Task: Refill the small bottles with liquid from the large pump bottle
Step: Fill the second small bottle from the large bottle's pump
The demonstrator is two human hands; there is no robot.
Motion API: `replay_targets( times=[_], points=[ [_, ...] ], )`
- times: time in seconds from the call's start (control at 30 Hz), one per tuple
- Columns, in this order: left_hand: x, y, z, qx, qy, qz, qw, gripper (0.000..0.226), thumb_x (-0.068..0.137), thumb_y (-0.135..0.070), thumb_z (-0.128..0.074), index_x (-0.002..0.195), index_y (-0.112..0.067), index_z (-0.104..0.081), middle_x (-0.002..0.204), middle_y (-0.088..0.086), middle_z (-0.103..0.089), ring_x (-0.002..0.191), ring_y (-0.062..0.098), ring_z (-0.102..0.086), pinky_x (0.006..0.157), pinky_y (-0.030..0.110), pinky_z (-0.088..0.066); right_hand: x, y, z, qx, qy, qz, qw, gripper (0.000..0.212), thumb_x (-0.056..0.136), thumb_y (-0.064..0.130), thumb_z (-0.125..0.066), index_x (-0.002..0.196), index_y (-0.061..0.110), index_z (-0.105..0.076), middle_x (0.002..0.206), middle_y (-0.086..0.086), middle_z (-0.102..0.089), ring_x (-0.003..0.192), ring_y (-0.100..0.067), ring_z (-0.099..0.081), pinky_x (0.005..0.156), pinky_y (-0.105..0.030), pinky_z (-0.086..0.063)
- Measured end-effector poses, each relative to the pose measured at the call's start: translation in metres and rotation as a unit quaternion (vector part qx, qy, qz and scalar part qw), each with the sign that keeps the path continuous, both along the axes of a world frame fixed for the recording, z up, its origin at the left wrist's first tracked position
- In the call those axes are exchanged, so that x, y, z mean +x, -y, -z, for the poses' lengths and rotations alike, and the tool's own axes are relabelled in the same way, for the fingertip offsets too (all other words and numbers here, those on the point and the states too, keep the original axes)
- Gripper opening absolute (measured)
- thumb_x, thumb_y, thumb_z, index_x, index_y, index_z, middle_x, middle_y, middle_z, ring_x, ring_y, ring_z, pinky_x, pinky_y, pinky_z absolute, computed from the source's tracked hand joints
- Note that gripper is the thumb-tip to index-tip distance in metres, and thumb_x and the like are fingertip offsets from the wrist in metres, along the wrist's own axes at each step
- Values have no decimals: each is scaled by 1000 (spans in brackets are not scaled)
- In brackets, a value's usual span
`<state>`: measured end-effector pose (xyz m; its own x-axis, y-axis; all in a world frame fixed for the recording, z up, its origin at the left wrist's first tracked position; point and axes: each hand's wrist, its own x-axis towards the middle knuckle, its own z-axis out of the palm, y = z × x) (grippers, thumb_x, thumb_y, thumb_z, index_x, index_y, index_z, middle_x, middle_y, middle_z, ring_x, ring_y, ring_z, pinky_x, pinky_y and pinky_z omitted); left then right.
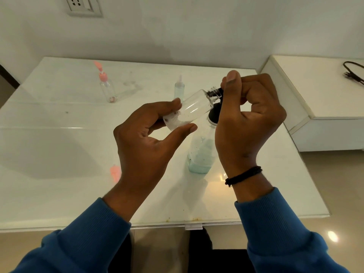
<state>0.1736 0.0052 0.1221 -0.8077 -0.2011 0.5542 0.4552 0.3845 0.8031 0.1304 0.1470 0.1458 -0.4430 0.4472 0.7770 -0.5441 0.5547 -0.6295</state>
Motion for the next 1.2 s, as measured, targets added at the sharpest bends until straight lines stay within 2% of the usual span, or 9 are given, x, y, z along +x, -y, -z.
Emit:
replay_targets(
  times=[0.17,0.33,0.5,0.57,0.67,0.87,1.07,1.2],
  points=[
    [0,1,1,-10,0,-5,1000,43,82,-26,-88,118,-11,-71,115,-4,-72,105,10,-70,89,19,-56,1,3,5,-12,7,-9,1000,31,97,6,-66,67,4,-63,72,3,-59,65,-22,-55,60,-43,-45],
    [0,1,0,-1,0,-1,1000,43,81,-25,-88,118,-9,-72,115,-4,-72,105,11,-71,89,20,-57,0,1,2,-11,9,-11,1000,32,97,9,-66,67,-1,-64,69,-5,-62,64,-26,-56,60,-42,-46],
    [-1,1,0,-9,-3,-6,1000,43,82,-26,-88,118,-10,-72,114,-5,-72,104,10,-71,89,19,-57,2,4,3,-28,8,-27,999,29,97,2,-66,68,4,-63,69,-4,-59,66,-10,-52,61,-19,-41],
    [-1,1,0,-8,-3,-9,1000,43,81,-26,-88,118,-11,-72,114,-5,-72,105,10,-71,89,19,-57,0,4,3,-27,9,-29,999,30,97,2,-66,67,3,-63,69,-3,-59,66,-11,-52,60,-21,-41],
    [-1,2,0,3,2,-3,1000,43,81,-25,-88,118,-10,-72,115,-5,-72,105,11,-71,89,20,-57,-1,2,1,-23,10,-25,999,33,96,5,-67,65,-4,-63,67,-8,-61,63,-21,-53,58,-32,-44],
    [-1,1,0,-5,0,-8,1000,43,81,-26,-88,118,-11,-72,115,-7,-71,106,8,-70,89,18,-57,1,4,2,-27,13,-35,999,29,96,3,-66,68,2,-64,71,1,-57,66,-11,-51,61,-18,-41],
    [0,0,-1,-3,-1,-4,1000,43,81,-26,-88,118,-11,-71,114,-8,-71,105,7,-70,89,16,-55,-2,-2,0,-27,12,-33,999,32,97,5,-66,66,-3,-64,67,-7,-61,63,-20,-54,58,-29,-44],
    [0,0,-2,-12,-3,-4,1000,43,82,-28,-87,118,-13,-71,114,-13,-68,105,2,-68,88,15,-55,1,2,-1,-43,18,-49,998,27,97,3,-66,71,9,-64,71,0,-60,67,-10,-54,63,-17,-42]
  ],
)
